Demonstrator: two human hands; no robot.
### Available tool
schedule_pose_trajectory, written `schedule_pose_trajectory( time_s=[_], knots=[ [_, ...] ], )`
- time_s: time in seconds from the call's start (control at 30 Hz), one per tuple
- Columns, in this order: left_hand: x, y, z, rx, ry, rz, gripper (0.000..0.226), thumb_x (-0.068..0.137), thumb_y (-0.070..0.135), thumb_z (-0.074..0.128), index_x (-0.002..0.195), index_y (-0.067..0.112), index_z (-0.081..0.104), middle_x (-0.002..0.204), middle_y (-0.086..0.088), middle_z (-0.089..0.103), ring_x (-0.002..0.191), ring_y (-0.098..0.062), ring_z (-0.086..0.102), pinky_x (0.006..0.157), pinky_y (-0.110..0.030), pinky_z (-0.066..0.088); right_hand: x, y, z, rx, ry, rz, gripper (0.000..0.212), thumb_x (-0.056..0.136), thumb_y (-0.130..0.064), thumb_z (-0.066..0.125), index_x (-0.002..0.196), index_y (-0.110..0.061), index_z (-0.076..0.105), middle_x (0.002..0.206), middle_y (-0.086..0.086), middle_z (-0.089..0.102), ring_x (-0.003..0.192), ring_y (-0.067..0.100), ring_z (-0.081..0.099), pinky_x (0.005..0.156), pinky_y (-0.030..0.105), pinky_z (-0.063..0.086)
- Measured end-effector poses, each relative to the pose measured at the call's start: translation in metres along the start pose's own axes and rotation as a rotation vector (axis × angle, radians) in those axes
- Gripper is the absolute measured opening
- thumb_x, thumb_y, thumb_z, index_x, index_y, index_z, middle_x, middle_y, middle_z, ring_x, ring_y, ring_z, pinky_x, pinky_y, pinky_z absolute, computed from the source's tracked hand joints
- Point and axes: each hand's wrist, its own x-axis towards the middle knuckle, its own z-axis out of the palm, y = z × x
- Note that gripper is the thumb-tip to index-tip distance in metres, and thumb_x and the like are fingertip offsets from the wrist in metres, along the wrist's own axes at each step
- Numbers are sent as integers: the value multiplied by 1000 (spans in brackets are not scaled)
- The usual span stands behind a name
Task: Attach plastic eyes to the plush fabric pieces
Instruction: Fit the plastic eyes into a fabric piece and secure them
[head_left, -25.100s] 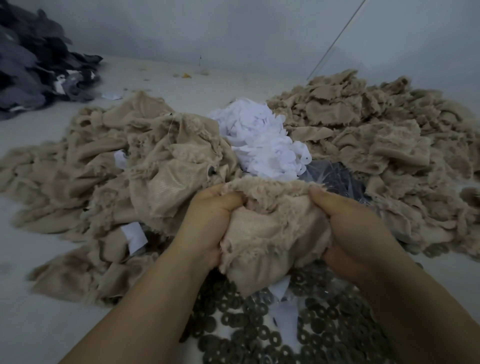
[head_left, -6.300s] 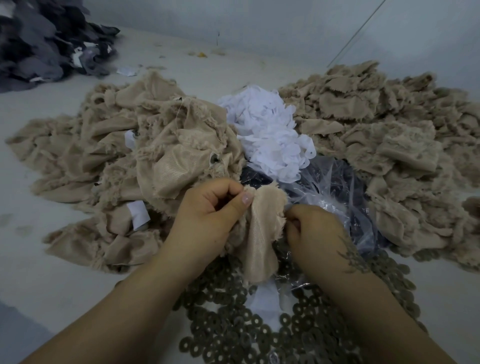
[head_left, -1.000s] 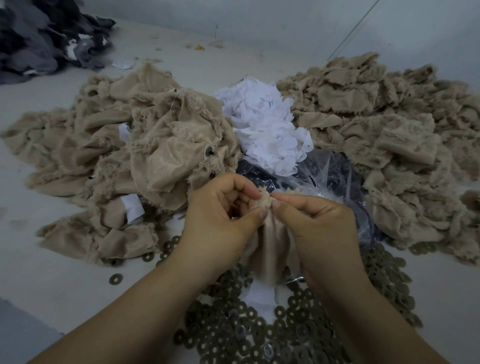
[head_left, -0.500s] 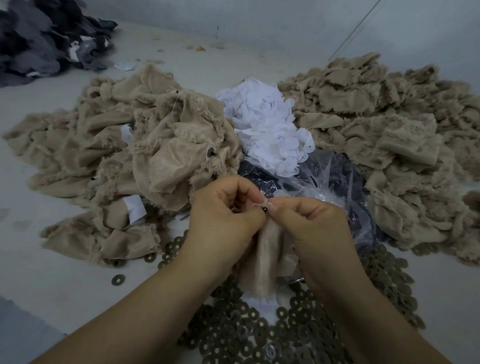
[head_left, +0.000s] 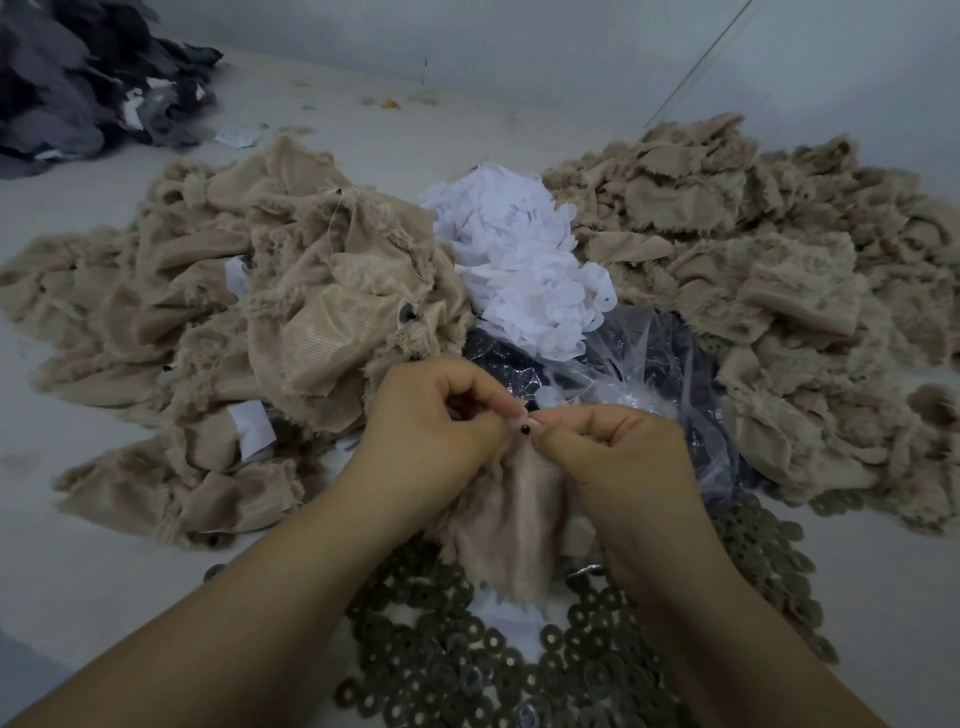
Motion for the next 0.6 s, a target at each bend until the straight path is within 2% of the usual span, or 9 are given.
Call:
schedule_pose_trajectory(
  time_s=[0.07,0.1,0.17,0.2,0.27,0.33,0.4,0.5,0.6],
  knots=[
    [16,0,1,214,34,135,19,73,1,67,78,18,74,69,7,64,61,-6,57,62,-19,48,2,-1,-1,7,28,12,17,81,-2,77,69,-15,79,69,2,76,65,12,74,55,19,56],
    [27,0,2,372,37,257,23,75,-3,67,87,15,74,77,11,59,67,-3,53,67,-15,46,3,-1,-2,7,33,14,17,81,-2,77,69,-15,79,69,2,76,64,12,74,54,18,56],
    [48,-3,7,639,-20,454,25,78,-4,65,101,6,69,96,1,54,82,-15,53,73,-31,51,3,-1,-2,5,29,18,19,81,-2,77,69,-16,79,69,1,76,64,11,74,54,17,55],
    [57,-5,11,743,-58,484,22,81,0,64,103,3,66,104,-6,53,87,-23,54,71,-40,52,3,-1,-2,4,27,19,20,81,-2,77,68,-17,79,69,0,76,63,10,73,54,17,55],
    [71,-7,17,879,-80,479,20,87,13,65,103,1,62,110,-11,50,92,-28,53,69,-44,50,3,-1,-1,-1,28,17,21,81,-1,76,69,-18,78,68,-1,76,61,8,72,53,16,54],
    [79,-9,21,910,-74,465,22,89,20,66,100,1,62,110,-12,51,95,-27,53,71,-41,47,3,-1,-2,-19,33,6,21,81,-2,77,69,-20,78,68,-2,76,61,6,71,53,15,53],
    [82,-10,23,829,-56,487,14,90,13,63,90,-1,64,101,-13,55,93,-28,53,72,-43,47,4,-1,-2,-36,34,4,21,81,-4,77,70,-21,78,67,-2,76,60,6,70,52,16,54],
    [75,-10,22,663,-9,502,9,86,3,63,78,2,62,80,-8,57,78,-21,50,67,-39,45,4,0,-2,-70,26,-1,19,81,-6,77,72,-23,78,67,-2,75,60,9,67,56,20,56],
    [66,-13,20,555,-8,459,8,87,1,62,81,2,58,71,-7,59,67,-20,51,61,-39,44,4,1,-1,-99,30,-19,20,81,-7,78,71,-25,78,66,-3,75,60,9,66,56,18,56]
  ],
)
